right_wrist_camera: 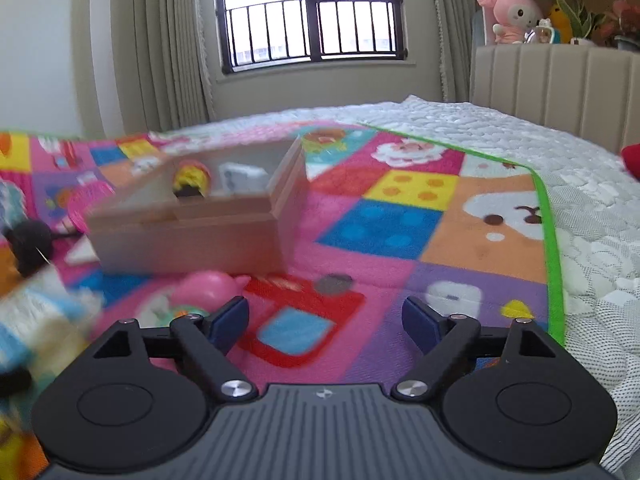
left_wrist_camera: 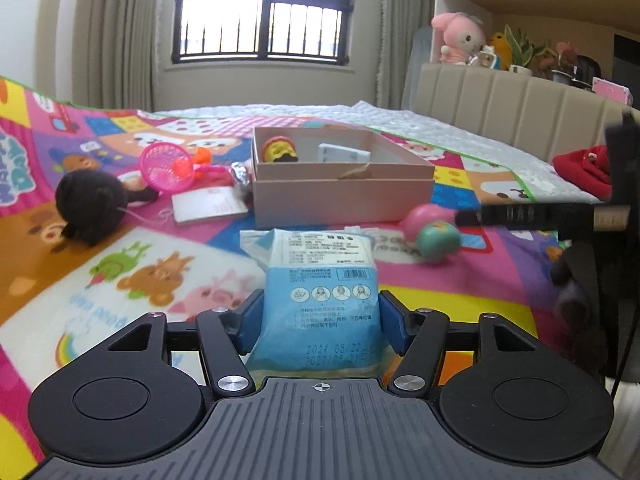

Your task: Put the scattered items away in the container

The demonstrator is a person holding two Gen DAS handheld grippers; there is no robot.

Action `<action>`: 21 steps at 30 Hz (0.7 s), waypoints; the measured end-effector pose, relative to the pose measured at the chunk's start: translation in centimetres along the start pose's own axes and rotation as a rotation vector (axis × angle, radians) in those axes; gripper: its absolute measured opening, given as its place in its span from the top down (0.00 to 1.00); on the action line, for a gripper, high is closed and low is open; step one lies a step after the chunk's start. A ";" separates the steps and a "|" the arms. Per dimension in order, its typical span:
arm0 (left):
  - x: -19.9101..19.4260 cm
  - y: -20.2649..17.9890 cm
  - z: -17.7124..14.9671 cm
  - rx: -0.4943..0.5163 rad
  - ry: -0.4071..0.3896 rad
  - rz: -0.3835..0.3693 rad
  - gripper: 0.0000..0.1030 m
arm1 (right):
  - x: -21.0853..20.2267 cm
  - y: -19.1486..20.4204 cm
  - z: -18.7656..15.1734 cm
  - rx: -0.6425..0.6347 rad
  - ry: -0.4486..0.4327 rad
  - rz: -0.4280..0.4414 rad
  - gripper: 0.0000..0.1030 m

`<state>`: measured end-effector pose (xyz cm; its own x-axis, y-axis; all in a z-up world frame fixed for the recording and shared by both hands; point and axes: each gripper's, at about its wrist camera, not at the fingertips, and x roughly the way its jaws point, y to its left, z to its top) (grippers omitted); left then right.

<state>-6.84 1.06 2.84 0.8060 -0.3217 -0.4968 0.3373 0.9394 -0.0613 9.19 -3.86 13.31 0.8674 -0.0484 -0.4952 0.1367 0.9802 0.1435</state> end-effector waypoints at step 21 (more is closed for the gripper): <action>-0.7 1.1 -0.9 -0.061 0.006 -0.023 0.09 | 0.8 8.0 1.4 -0.196 0.100 0.228 0.20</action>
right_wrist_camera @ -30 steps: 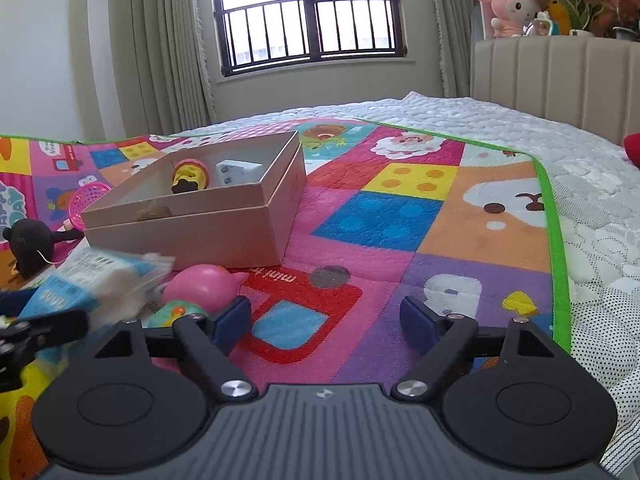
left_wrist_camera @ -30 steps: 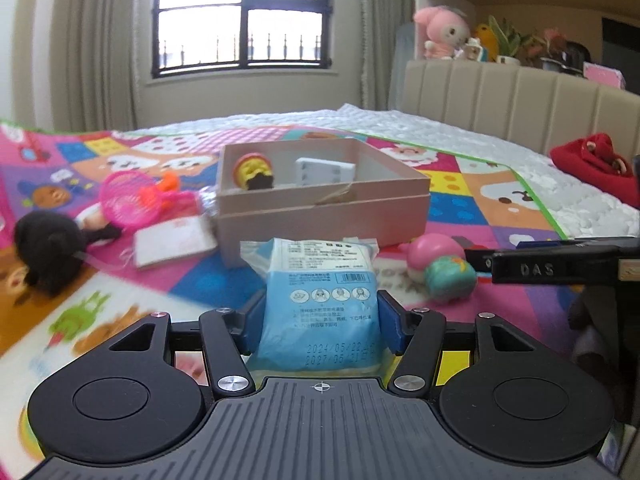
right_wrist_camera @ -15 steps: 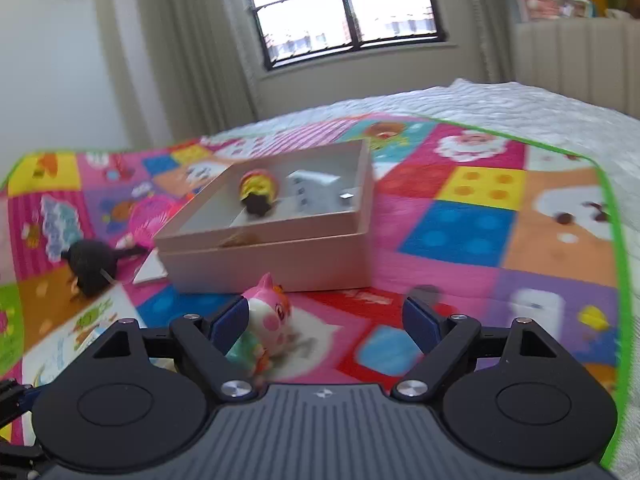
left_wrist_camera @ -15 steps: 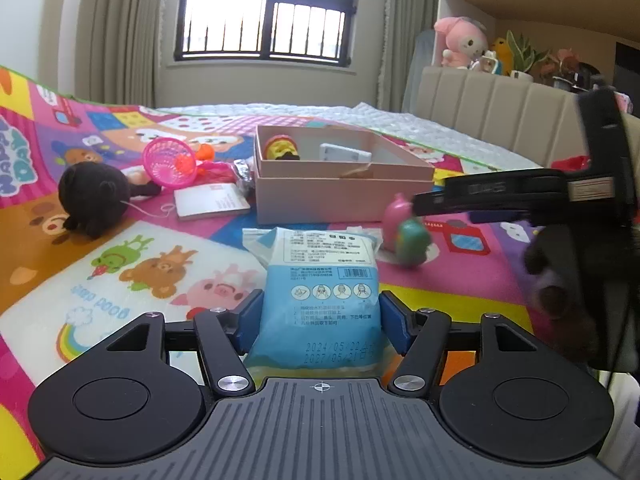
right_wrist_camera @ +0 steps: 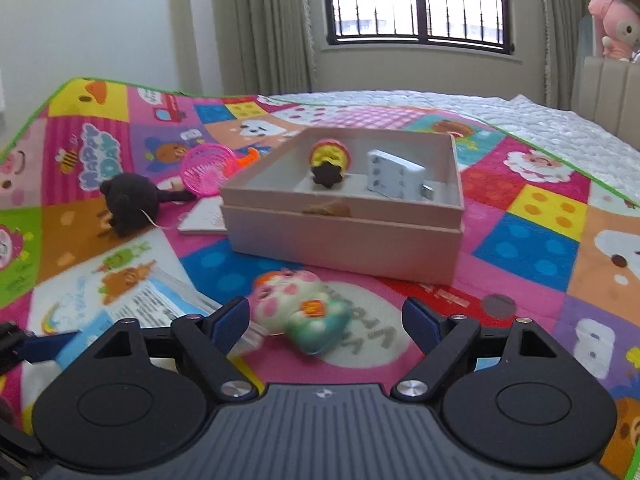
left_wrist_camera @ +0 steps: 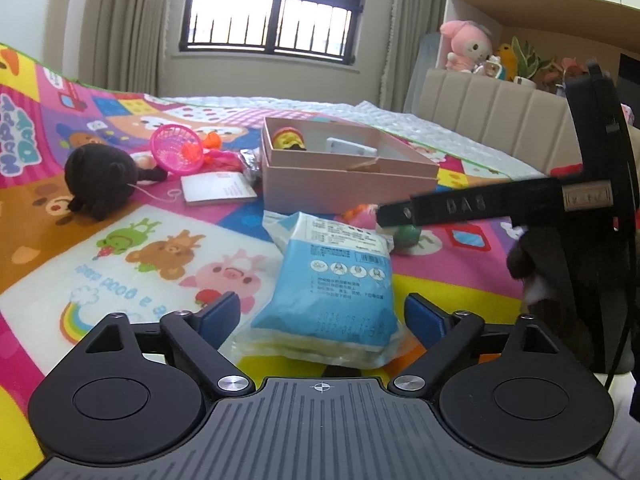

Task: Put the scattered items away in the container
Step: 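Lift the pink cat squishy with the right gripper while the left grasps the blue packet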

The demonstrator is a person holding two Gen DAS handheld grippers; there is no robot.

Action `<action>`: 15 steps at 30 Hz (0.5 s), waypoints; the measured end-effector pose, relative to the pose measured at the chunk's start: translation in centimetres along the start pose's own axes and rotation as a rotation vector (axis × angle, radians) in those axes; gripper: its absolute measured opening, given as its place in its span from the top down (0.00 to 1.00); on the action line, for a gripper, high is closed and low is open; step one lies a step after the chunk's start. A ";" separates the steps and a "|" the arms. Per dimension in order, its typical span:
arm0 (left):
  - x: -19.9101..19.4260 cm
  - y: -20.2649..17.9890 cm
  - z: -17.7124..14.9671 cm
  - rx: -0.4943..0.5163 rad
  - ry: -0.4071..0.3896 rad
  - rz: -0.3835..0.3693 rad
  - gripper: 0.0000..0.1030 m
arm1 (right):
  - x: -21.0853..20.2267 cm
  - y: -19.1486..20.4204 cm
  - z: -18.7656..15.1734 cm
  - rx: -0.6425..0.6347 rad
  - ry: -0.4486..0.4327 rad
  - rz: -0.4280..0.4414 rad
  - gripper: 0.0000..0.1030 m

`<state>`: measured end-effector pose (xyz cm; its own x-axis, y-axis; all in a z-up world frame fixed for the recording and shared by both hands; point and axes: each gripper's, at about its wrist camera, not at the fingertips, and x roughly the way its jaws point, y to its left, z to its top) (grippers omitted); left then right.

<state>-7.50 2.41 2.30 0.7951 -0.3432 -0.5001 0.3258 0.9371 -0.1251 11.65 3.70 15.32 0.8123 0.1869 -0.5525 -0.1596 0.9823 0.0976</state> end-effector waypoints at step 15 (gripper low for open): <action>-0.1 -1.5 -0.1 0.024 0.001 -0.087 0.07 | -1.3 -3.4 -0.6 0.169 0.076 0.099 0.59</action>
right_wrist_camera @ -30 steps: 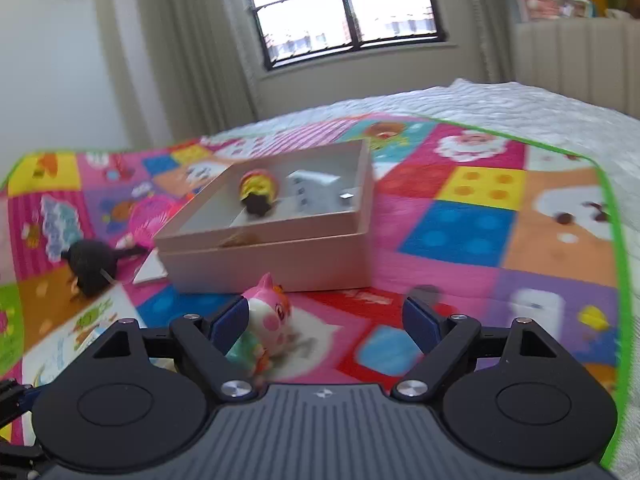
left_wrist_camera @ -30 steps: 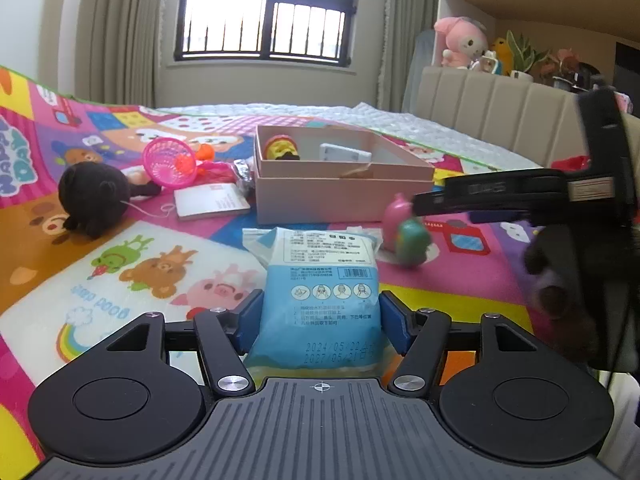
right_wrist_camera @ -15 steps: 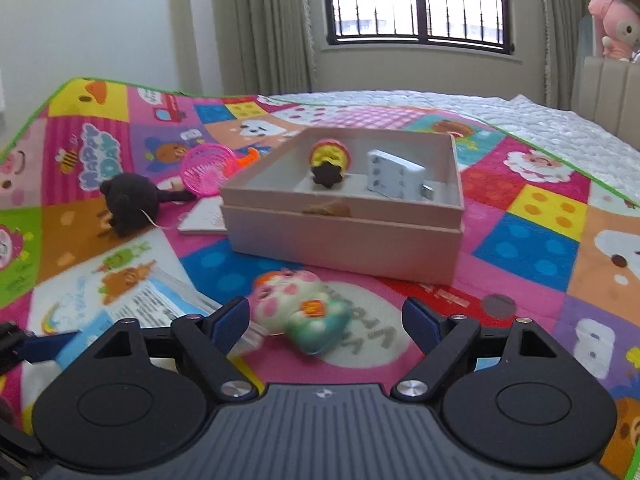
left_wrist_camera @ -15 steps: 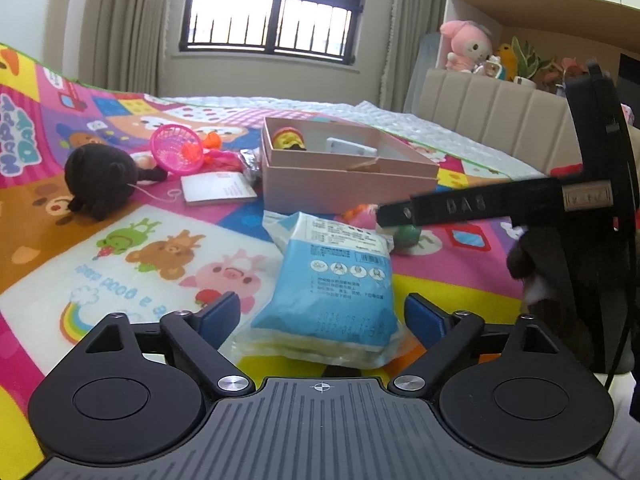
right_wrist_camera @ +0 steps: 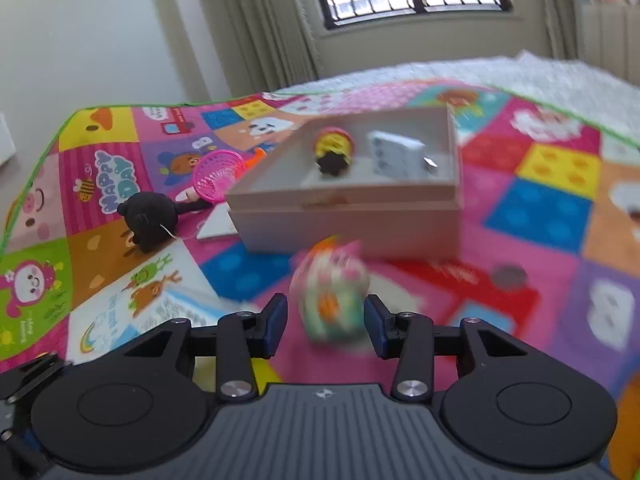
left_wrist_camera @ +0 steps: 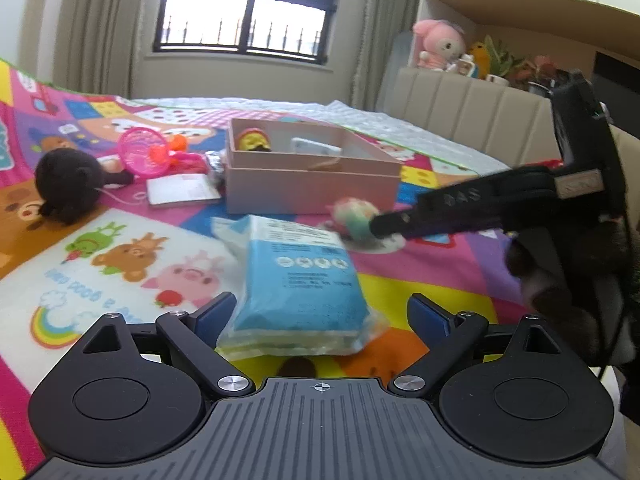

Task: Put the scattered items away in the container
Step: 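Lift the pink cat squishy with the right gripper while the left grasps the blue packet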

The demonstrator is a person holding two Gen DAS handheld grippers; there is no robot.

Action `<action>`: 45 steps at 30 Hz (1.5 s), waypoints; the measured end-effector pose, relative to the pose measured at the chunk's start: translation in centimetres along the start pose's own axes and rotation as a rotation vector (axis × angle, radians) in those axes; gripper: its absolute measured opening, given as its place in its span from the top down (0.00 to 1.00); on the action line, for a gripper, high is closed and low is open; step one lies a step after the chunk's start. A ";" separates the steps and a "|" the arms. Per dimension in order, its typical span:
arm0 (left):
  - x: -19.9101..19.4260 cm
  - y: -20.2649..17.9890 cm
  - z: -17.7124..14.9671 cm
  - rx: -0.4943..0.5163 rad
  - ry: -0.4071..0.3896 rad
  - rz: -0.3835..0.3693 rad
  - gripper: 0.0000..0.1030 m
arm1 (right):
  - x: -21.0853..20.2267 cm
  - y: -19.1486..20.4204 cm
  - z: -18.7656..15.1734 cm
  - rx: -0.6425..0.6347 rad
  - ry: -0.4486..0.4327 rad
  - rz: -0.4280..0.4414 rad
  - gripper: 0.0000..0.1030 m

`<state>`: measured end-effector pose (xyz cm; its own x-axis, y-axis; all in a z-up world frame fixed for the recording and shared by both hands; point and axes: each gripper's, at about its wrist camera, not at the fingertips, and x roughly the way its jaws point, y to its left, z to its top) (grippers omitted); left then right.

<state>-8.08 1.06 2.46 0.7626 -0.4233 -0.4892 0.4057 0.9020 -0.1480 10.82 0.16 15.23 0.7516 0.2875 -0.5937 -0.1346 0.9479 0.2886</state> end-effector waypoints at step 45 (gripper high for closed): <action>4.4 -1.0 2.0 0.147 0.077 0.162 0.33 | -5.7 0.4 -3.8 -0.070 -0.014 -0.146 0.52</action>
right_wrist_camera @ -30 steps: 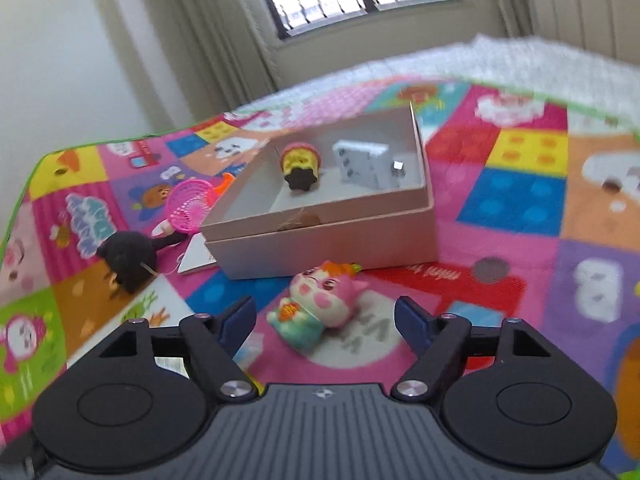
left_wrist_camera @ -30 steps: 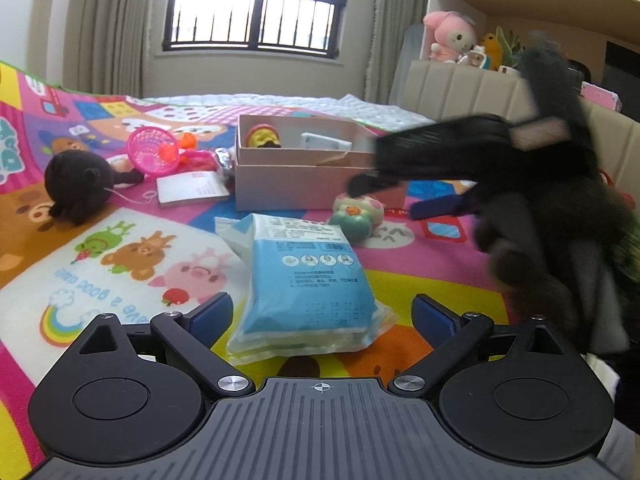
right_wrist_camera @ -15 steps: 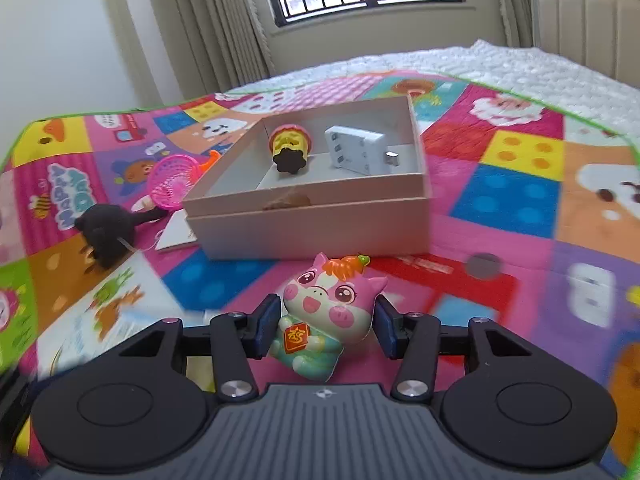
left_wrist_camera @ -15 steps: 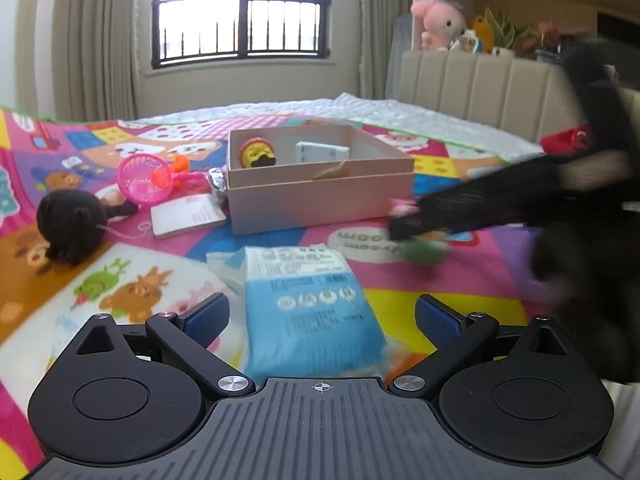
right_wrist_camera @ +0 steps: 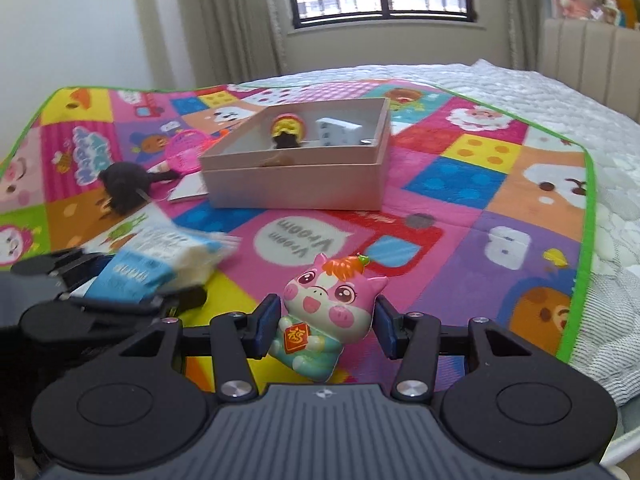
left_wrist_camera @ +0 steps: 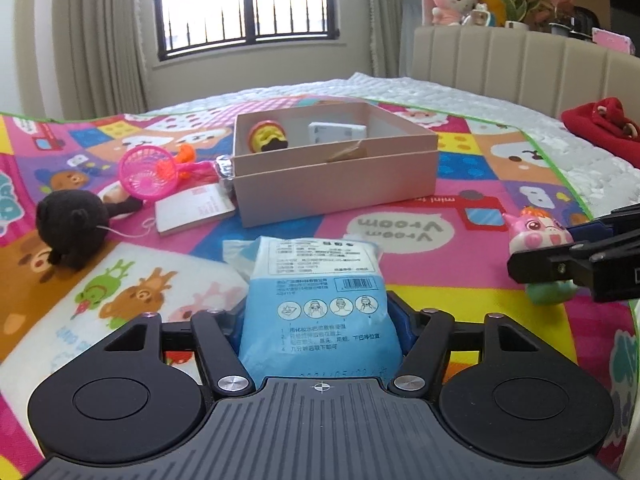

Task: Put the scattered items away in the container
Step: 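Lift the pink cat squishy with the right gripper while the left grasps the blue packet, then drop the cat squishy into the pink box with the right gripper while the left drops the blue packet in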

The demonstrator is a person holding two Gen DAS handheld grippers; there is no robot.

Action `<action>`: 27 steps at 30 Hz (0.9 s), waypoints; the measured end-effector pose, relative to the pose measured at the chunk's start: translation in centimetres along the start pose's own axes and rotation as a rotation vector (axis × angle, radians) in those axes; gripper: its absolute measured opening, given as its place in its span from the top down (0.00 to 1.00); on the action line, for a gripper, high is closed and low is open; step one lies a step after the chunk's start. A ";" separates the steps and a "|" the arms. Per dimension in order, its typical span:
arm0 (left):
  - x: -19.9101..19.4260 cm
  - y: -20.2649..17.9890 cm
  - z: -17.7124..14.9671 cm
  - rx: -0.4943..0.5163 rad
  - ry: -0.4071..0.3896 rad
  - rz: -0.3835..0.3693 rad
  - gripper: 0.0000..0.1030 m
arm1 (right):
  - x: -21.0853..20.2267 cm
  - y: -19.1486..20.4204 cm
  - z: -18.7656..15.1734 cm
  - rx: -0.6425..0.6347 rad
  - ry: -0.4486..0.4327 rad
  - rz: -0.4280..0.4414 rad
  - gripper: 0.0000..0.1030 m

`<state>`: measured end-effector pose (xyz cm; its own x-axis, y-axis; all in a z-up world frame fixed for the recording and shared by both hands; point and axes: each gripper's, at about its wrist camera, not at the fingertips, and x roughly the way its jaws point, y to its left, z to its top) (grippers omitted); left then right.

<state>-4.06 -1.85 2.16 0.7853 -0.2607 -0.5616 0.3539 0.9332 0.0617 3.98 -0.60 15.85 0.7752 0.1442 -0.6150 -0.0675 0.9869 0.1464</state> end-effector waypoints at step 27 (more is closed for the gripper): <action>6.4 5.5 15.9 0.030 -0.236 -0.200 0.22 | 5.1 -1.4 17.2 0.038 -0.225 0.069 0.49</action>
<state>10.95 -2.34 12.02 0.7936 -0.4915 -0.3587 0.5253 0.8509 -0.0040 18.83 -2.48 25.84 0.8903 0.1877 -0.4150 -0.1052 0.9713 0.2135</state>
